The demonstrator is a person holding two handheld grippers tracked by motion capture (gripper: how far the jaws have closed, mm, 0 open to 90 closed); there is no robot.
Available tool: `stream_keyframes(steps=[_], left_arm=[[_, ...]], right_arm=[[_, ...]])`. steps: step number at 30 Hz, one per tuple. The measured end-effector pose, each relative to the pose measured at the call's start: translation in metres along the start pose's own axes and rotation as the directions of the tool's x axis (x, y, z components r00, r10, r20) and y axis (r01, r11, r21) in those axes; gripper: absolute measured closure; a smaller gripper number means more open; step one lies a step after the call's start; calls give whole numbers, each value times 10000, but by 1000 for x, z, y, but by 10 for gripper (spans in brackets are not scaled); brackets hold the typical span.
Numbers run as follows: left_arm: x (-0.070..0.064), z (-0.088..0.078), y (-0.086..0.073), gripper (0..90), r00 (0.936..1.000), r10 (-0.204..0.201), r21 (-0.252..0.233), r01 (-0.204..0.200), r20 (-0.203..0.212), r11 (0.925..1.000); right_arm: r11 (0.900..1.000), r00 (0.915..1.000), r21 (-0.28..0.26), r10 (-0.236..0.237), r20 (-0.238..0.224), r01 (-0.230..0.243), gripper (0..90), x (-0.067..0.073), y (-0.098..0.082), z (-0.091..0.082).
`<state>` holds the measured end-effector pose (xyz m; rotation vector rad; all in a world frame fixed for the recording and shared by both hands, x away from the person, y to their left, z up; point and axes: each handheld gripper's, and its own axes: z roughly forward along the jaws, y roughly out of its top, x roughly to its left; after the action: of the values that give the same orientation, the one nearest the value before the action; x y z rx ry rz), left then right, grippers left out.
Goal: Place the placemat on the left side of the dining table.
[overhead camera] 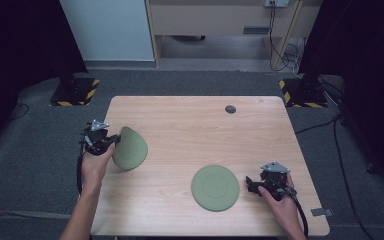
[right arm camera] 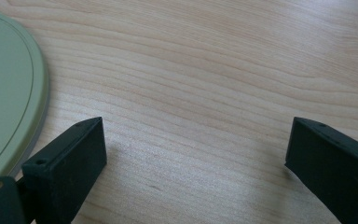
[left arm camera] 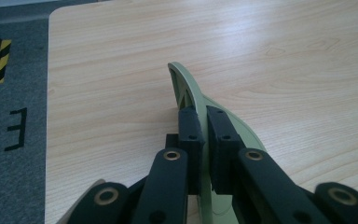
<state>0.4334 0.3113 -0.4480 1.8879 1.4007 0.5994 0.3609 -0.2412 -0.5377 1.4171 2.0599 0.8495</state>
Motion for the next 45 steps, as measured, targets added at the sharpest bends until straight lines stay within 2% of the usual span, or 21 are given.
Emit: stream_keyframes(steps=[3, 6, 15, 20, 23, 26, 32, 45], left_arm=[[2, 2, -2, 853, 9995, 113, 114, -110, -284, 9999], [8, 3, -5, 853, 9992, -60, 135, 65, -399, 9999], [24, 12, -17, 850, 9983, -359, 406, 377, -461, 9985], [33, 16, -20, 847, 9971, -659, 445, 675, -372, 9967], [34, 19, -21, 846, 9964, -738, 485, 758, -414, 9959], [34, 21, -21, 841, 9967, -627, 563, 656, -519, 9963], [36, 24, -22, 832, 9968, -515, 664, 555, -606, 9962], [42, 30, -26, 790, 9946, -710, 820, 772, -756, 9936]], right_arm=[[10000, 10000, 7, 13, -8, -13, 53, 0, 0, 0], [10000, 10000, 10, 7, -7, -7, 53, 0, 0, 0], [10000, 10000, 21, 13, -14, -13, 52, 0, 0, 0], [10000, 10000, 34, 18, -66, -18, 49, 1, 0, 0], [10000, 10000, 38, 34, -86, -34, 49, 1, 0, 0], [10000, 9999, 70, 32, -163, -31, 48, 1, 0, 0], [9992, 9988, 238, 330, -375, -321, 40, -2, 0, 1], [9991, 9987, 245, 342, -377, -333, 39, -2, 0, 1]])
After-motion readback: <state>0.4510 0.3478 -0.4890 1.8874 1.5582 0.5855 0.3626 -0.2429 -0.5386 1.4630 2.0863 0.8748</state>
